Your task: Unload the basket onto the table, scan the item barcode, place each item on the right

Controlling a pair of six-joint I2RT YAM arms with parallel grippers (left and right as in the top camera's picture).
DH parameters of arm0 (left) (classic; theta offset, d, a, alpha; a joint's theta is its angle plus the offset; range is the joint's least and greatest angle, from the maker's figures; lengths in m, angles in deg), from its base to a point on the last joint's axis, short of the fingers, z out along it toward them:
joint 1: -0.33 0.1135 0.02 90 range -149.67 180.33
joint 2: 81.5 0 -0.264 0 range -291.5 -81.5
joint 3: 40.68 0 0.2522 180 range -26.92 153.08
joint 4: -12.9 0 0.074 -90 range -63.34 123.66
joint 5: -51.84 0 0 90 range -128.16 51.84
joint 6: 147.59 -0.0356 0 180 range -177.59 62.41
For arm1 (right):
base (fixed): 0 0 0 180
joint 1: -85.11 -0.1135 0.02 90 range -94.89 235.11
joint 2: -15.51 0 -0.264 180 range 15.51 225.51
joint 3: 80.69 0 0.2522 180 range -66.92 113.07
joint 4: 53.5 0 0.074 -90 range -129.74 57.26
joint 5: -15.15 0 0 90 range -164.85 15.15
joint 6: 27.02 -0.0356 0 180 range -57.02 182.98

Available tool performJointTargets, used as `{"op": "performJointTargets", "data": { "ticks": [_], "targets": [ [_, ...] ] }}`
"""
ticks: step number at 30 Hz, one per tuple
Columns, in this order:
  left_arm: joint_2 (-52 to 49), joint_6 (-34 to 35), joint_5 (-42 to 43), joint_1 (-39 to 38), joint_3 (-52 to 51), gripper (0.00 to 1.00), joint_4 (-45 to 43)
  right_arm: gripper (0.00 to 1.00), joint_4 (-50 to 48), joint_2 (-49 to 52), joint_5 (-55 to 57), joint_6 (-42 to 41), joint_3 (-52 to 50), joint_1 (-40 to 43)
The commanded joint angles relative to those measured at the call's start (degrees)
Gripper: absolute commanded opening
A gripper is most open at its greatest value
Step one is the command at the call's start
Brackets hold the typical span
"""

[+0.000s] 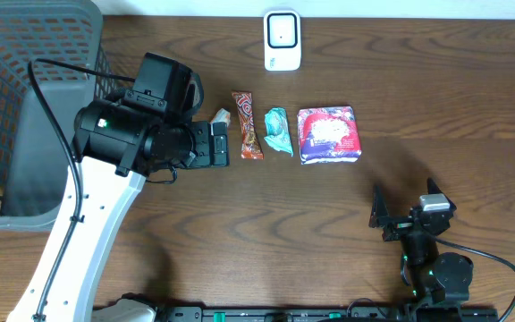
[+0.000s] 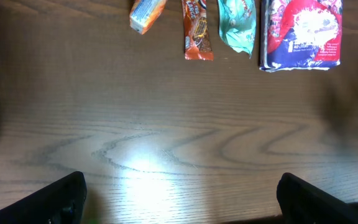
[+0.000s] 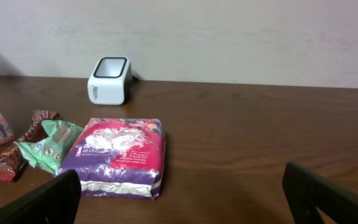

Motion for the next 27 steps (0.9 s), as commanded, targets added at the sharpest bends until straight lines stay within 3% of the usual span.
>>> {"op": "performJointTargets", "data": {
  "ticks": [1,13,15,19,23,27],
  "targets": [
    [0.15,-0.35,0.28,0.2,0.22,0.98,0.2,0.99,0.15,-0.31,0.26,0.63,-0.17,-0.5],
    [0.15,-0.35,0.28,0.2,0.22,0.98,0.2,0.99,-0.9,-0.31,0.0,-1.07,-0.17,-0.52],
    [0.15,-0.35,0.28,0.2,0.22,0.98,0.2,0.99,-3.5,-0.31,-4.96,-9.66,-0.17,-0.52],
    [0.15,-0.35,0.28,0.2,0.22,0.98,0.2,0.99,-4.83,-0.31,-27.26,-34.05,-0.17,-0.5],
    [0.15,-0.35,0.28,0.2,0.22,0.98,0.2,0.99,-8.66,-0.31,-26.27,-45.79,-0.17,-0.5],
    [0.15,-0.35,0.28,0.2,0.22,0.98,0.2,0.99,-26.23,-0.07,-22.21,-46.31,0.39,-0.42]
  ]
}}
